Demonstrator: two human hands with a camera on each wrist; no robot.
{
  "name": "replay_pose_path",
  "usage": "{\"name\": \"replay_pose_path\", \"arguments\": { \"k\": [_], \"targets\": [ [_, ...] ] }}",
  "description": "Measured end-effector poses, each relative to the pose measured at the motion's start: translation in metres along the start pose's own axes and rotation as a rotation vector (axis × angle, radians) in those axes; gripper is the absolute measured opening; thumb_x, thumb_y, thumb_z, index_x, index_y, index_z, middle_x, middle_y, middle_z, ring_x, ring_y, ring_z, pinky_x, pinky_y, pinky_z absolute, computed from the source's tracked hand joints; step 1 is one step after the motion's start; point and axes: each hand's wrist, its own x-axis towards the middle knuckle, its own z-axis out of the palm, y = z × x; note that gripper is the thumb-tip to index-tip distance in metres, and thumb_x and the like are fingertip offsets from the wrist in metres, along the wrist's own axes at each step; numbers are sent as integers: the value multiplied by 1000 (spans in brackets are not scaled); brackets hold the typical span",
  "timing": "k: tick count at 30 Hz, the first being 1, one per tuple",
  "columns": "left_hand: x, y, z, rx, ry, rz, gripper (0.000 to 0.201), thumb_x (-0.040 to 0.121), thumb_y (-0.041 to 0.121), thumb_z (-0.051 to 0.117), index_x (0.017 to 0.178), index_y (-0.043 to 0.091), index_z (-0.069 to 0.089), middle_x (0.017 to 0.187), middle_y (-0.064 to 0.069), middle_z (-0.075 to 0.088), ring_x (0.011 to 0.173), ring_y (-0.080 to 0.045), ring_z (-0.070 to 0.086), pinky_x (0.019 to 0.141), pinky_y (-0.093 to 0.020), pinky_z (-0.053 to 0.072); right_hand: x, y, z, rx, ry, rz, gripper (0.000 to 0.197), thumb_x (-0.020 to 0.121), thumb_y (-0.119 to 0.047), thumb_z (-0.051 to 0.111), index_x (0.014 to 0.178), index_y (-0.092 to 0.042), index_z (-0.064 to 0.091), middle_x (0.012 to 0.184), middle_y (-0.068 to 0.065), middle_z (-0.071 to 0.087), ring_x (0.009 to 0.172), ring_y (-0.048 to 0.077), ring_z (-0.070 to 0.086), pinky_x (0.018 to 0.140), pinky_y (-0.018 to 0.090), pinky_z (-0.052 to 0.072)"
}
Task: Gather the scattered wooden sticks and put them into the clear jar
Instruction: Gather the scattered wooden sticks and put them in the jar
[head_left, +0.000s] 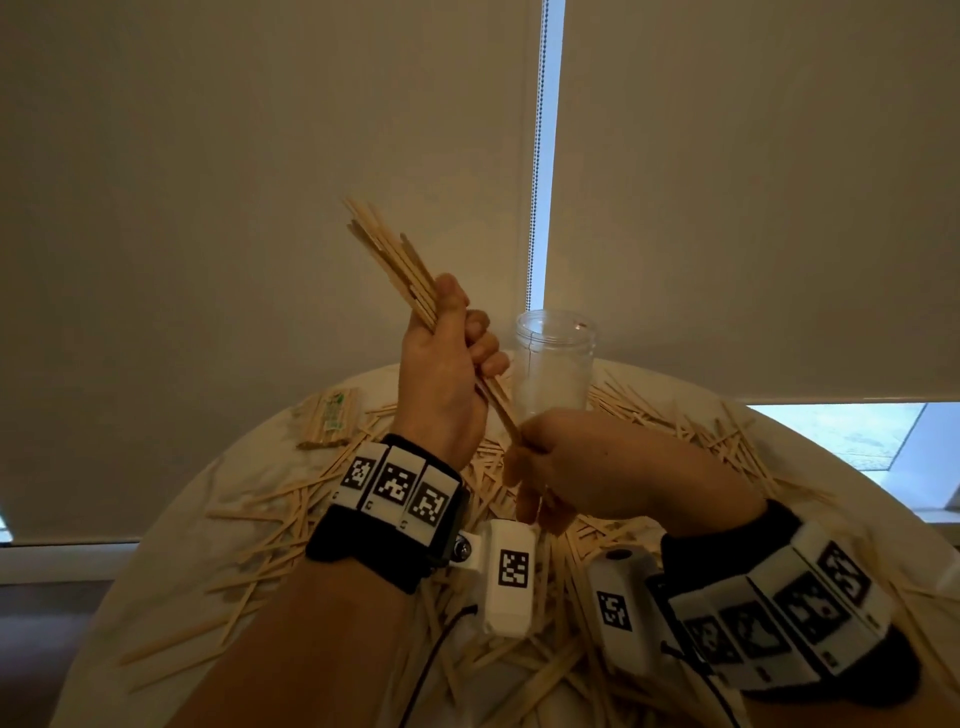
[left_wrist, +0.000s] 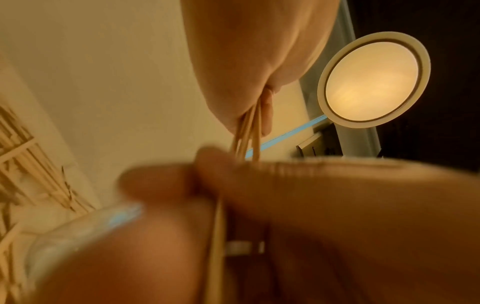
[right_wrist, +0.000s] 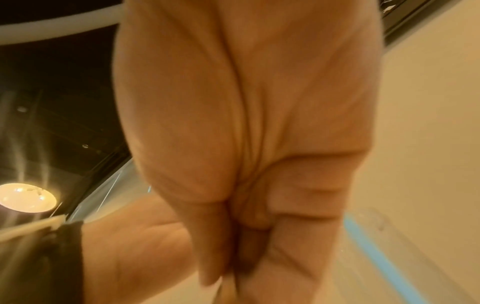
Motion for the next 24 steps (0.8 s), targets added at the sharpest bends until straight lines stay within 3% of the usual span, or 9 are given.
{"name": "replay_pose_path", "arguments": {
  "k": [3, 5, 8, 10, 13, 16, 20, 22, 24],
  "targets": [
    [-6, -10, 5, 97, -8, -16, 23, 103, 35, 48, 92, 15, 48, 60, 4, 37, 47, -6, 31, 42, -19, 30, 5, -3, -2, 8, 127, -98, 21, 103, -24, 49, 92, -15, 65, 75, 1, 71, 57, 7, 64, 57, 19, 50],
    [-6, -9, 5, 140, -20, -14, 23, 104, 35, 47, 93, 15, 49, 60, 4, 35, 48, -7, 30, 42, -20, 29, 4, 0, -4, -41, 154, -121, 16, 100, -27, 55, 93, -19, 66, 80, -2, 71, 67, 8, 65, 66, 24, 54],
    [-5, -3, 1, 120, -59, -21, 25, 104, 36, 46, 96, 13, 51, 61, 4, 33, 49, -7, 28, 43, -20, 29, 2, 4, -11, 34, 196, -152, 13, 97, -23, 60, 102, -17, 70, 88, -4, 74, 79, 6, 71, 84, 31, 57],
    [-6, -2, 2, 122, -112, -68, 28, 103, 39, 46, 95, 13, 52, 61, 4, 33, 48, -7, 28, 43, -20, 29, -1, 4, -16, 140, 205, -180, 15, 96, -21, 62, 106, -15, 71, 91, -2, 76, 81, 7, 73, 88, 34, 58],
    [-8, -5, 3, 251, -205, -119, 29, 103, 40, 45, 88, 16, 50, 59, 6, 33, 48, -7, 27, 43, -21, 24, -13, 9, -31, 19, 239, -130, 35, 94, -29, 64, 128, -22, 63, 110, -5, 72, 95, 11, 68, 88, 30, 54],
    [-14, -13, -1, 514, -342, -233, 28, 103, 40, 47, 92, 14, 51, 61, 7, 38, 49, -7, 31, 45, -20, 27, -31, 16, -55, 160, 551, -152, 52, 97, -37, 58, 146, -26, 44, 127, -3, 63, 105, 16, 63, 92, 33, 51],
    [-30, -27, 3, 905, -649, -340, 27, 101, 40, 50, 92, 17, 59, 64, 8, 45, 53, -9, 39, 50, -23, 36, -43, 20, -75, 317, 989, -306, 62, 96, -51, 54, 151, -40, 28, 149, -9, 42, 131, 11, 46, 105, 37, 41],
    [-37, -29, 11, 1016, -763, -296, 19, 102, 37, 50, 93, 23, 61, 64, 12, 50, 54, -7, 42, 52, -24, 40, -44, 22, -76, 136, 1091, -294, 54, 99, -50, 48, 149, -37, 33, 151, -9, 40, 136, 10, 39, 108, 33, 35],
    [-41, -30, 19, 1036, -789, -240, 17, 102, 34, 50, 92, 26, 60, 63, 13, 52, 52, -6, 43, 51, -23, 40, -39, 24, -72, 22, 939, -194, 39, 104, -45, 39, 132, -27, 58, 133, -4, 60, 120, 10, 53, 97, 32, 43]
  ]
}}
